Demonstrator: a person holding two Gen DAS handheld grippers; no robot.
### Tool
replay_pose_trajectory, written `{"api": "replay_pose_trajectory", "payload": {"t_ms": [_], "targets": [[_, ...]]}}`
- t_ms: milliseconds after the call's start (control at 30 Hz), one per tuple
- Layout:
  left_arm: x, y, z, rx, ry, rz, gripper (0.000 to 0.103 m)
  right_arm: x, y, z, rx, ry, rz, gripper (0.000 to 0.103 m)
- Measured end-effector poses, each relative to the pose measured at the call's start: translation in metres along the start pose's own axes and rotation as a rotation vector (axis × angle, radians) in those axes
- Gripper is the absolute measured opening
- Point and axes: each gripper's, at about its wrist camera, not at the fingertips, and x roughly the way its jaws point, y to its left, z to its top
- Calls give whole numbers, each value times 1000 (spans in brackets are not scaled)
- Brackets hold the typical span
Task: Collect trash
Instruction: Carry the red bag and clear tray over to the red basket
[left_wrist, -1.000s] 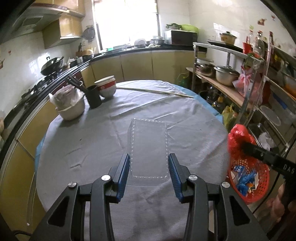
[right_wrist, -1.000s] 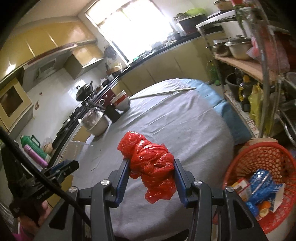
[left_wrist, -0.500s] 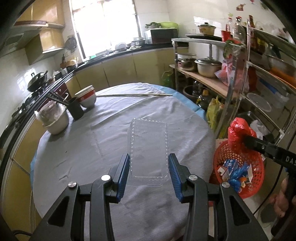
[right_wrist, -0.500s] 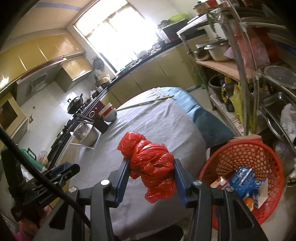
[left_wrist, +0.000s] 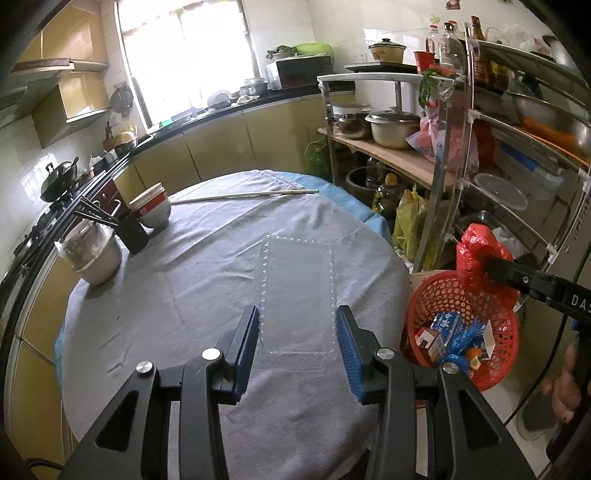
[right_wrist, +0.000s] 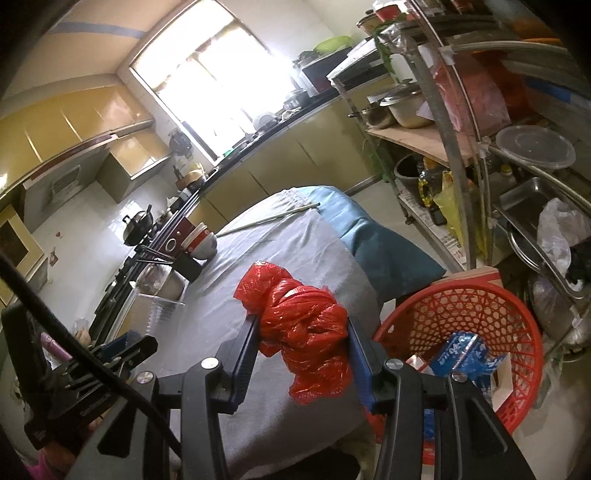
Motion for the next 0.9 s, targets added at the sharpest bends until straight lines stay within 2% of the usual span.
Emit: {"api": "replay_pose_trajectory", "payload": {"t_ms": [467, 900], "targets": [[4, -16, 1, 30, 9, -25, 44, -11, -14, -1, 25, -12, -21, 49], [17, -34, -1, 67, 39, -45, 44, -4, -38, -4, 85, 20, -51, 51]]}}
